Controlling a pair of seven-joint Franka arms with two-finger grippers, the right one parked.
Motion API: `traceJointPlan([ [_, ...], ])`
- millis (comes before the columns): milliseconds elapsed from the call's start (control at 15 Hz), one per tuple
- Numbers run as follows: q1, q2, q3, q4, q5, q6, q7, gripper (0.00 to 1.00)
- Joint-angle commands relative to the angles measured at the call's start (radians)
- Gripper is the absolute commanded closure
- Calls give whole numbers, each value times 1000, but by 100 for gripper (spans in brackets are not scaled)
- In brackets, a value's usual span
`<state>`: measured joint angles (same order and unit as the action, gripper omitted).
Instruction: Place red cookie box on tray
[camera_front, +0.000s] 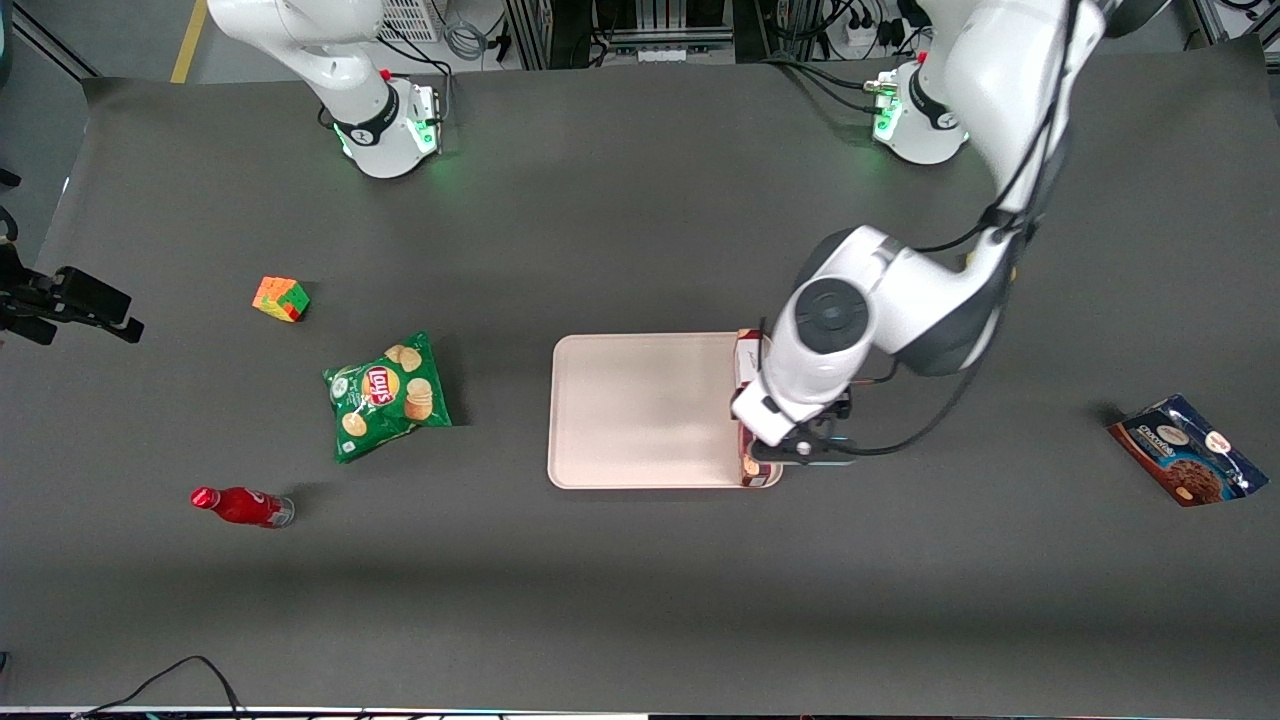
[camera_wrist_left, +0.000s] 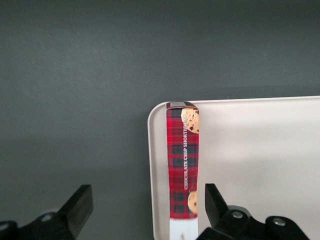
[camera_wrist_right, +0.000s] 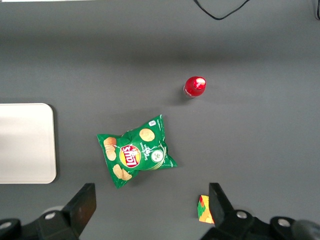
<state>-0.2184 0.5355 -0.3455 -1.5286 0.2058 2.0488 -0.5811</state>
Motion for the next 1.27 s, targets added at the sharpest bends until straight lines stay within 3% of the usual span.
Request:
traceJointPlan([
  [0,57,-155,55,5,-112,-151,203,0],
  [200,100,-258,132,65,-186,-359,300,0],
  [533,114,-442,278,79,-183,-559,406,0],
  [733,129,-517,318,67,-183,-584,408,0],
  [1200,234,-623,303,-27,-180,-582,515,0],
])
